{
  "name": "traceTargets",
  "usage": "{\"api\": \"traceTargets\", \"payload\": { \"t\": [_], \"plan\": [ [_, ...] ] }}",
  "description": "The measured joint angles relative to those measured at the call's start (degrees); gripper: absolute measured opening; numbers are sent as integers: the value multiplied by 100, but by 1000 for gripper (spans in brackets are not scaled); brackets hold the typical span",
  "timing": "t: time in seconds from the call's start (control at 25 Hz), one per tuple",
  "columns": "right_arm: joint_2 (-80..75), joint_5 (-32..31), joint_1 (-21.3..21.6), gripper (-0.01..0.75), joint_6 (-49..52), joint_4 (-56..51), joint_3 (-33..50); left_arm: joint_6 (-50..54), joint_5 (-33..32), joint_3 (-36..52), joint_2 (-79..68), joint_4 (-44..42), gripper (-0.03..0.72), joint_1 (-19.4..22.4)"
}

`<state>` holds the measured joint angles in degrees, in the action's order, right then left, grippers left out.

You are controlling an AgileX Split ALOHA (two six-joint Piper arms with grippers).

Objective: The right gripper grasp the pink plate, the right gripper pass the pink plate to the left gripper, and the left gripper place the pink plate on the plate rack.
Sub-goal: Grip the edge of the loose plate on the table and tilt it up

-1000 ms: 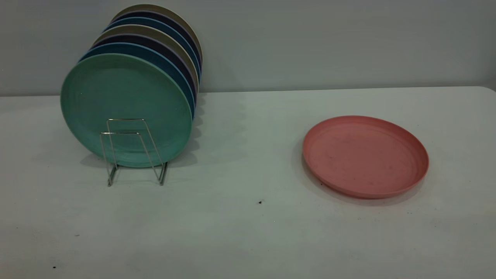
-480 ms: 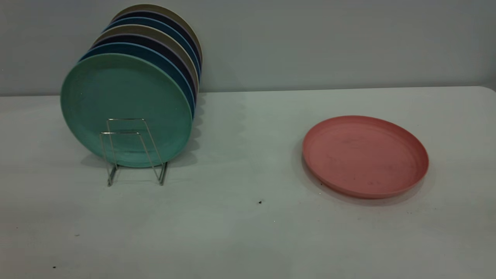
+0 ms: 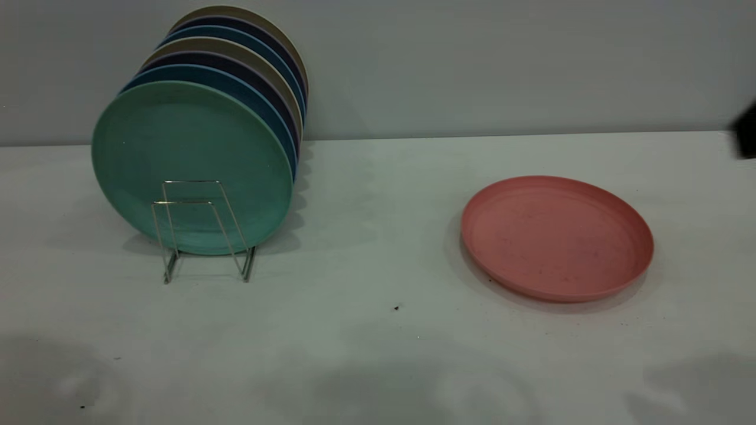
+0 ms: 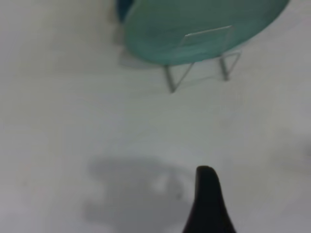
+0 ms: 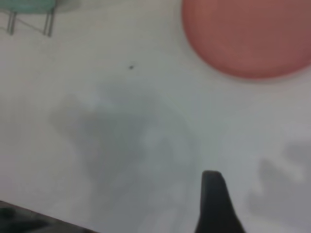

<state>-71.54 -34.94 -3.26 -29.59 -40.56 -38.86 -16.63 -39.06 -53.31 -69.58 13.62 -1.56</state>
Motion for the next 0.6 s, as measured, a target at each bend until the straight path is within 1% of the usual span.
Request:
{"api": "traceTargets", "payload": {
  "t": [0.16,0.24,0.36,0.44,0.6],
  "plan": [
    [-1262,272,0,502,-743,-708,-477,-941,247,-327,-854,1105,563,0],
    [-1814,382,7,502,-939,-847,-741,-1461,310,-506,-1252,1762,563,0],
    [-2621,438,132,503,-1027,-932,-1165,-2286,407,-705,-1806,2845,563,-46],
    [-3060,438,277,502,-1053,-952,-1448,-2853,452,-799,-2162,3541,563,-178],
    [-3826,366,753,502,-1120,-1011,-1929,-3595,542,-992,-2854,4316,563,-662]
  ]
}}
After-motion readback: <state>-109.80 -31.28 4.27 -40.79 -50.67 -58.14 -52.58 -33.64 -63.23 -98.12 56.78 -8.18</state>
